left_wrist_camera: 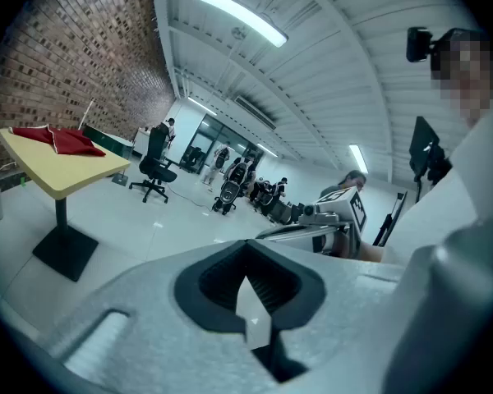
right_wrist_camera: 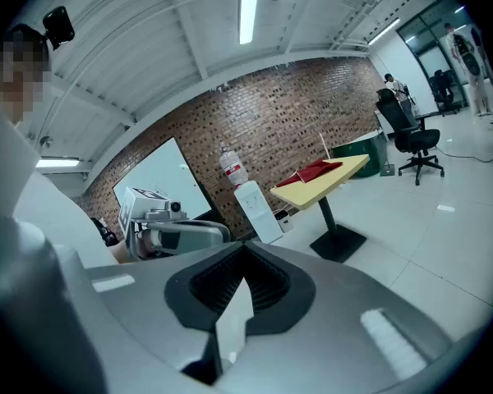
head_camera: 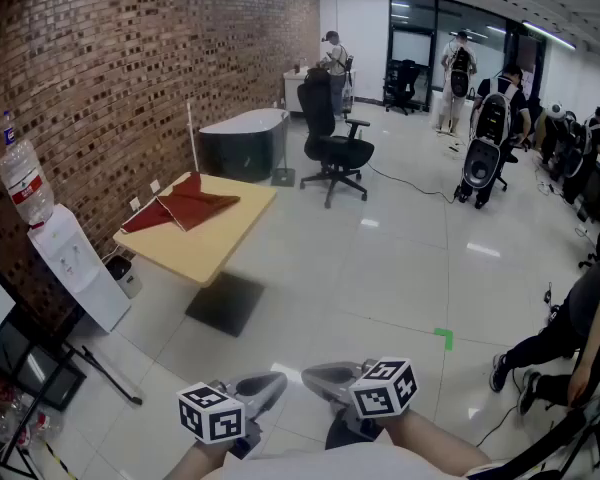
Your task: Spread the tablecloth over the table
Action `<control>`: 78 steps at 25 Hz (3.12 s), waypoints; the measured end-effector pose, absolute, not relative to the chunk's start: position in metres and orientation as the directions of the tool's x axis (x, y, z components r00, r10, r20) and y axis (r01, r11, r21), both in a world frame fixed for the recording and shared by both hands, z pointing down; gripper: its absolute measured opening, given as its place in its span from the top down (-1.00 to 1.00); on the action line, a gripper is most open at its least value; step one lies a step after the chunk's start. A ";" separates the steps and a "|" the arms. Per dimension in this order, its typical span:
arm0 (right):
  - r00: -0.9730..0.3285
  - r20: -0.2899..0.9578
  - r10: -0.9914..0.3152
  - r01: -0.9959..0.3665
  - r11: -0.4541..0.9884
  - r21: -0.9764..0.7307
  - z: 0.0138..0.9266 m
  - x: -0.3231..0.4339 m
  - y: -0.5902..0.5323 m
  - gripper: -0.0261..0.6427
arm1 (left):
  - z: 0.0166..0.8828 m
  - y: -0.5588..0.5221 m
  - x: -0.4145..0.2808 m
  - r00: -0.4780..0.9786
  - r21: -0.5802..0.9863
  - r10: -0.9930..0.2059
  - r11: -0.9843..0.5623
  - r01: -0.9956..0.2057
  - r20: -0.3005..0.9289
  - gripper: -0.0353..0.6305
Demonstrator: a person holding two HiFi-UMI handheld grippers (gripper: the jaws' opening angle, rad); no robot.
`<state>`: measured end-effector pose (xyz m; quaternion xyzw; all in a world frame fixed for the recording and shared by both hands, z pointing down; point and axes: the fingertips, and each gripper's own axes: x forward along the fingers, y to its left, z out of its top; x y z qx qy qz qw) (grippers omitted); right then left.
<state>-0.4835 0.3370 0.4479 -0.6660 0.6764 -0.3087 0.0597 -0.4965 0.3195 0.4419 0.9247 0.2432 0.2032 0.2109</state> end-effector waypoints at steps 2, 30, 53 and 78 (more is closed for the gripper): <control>-0.101 0.333 -0.938 -0.860 -0.086 -0.504 0.458 -0.444 0.334 0.93 | 0.452 0.316 -0.458 0.794 0.496 0.541 -0.789 0.363 0.279 0.89; -0.181 0.310 -0.933 -0.811 -0.037 -0.584 0.466 0.040 0.215 0.93 | 0.462 0.112 -0.039 0.945 0.524 0.166 -0.852 -0.008 0.284 0.89; -0.568 0.268 -0.778 -0.706 0.294 -0.645 0.474 0.164 -0.157 0.93 | 0.467 -0.194 0.065 0.925 0.467 -0.172 -0.823 -0.324 0.339 0.89; -0.823 0.176 -0.541 -0.291 0.135 -0.947 0.572 0.142 -0.310 0.46 | 0.632 -0.311 0.022 0.769 0.690 -0.359 -0.346 -0.636 0.529 0.21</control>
